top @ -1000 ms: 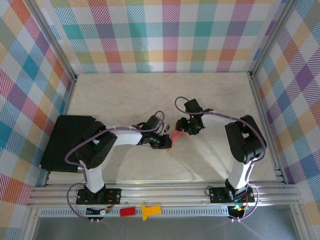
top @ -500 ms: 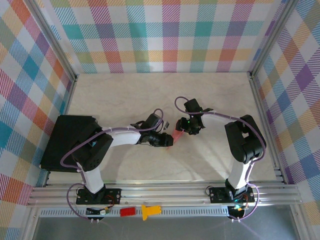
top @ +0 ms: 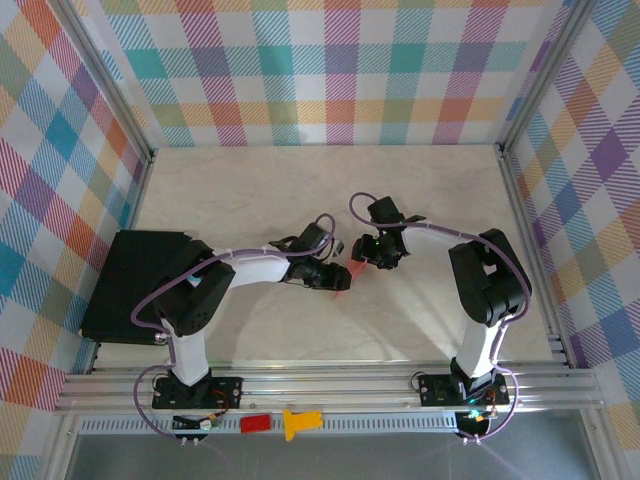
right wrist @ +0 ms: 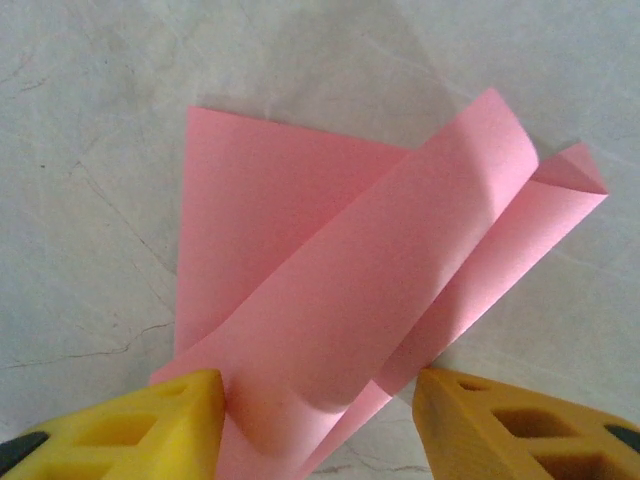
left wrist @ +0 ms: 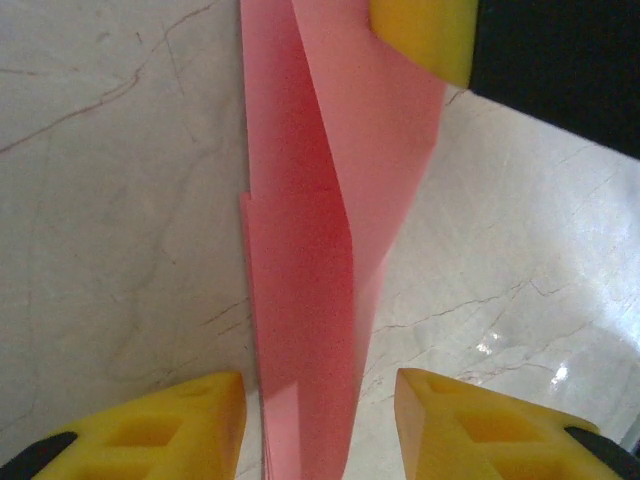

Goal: Fold a paper plane with a square sheet of paper (pick it up from the middle)

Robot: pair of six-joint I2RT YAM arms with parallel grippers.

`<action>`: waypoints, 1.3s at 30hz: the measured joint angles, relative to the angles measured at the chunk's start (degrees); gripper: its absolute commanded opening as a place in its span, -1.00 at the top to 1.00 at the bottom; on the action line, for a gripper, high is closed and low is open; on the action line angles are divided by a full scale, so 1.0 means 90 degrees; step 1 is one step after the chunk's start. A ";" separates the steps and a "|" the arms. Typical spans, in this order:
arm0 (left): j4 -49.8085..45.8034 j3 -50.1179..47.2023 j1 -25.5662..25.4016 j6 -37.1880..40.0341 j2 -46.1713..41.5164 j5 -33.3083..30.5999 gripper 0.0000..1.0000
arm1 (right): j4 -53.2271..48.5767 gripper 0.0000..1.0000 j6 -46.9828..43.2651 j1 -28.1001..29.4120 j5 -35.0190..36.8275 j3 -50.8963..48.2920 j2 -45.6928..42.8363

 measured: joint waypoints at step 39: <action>0.0206 -0.0138 0.0265 -0.0345 0.0129 0.0401 0.58 | -0.0148 -0.17 -0.0022 0.0002 -0.0177 -0.0350 -0.0986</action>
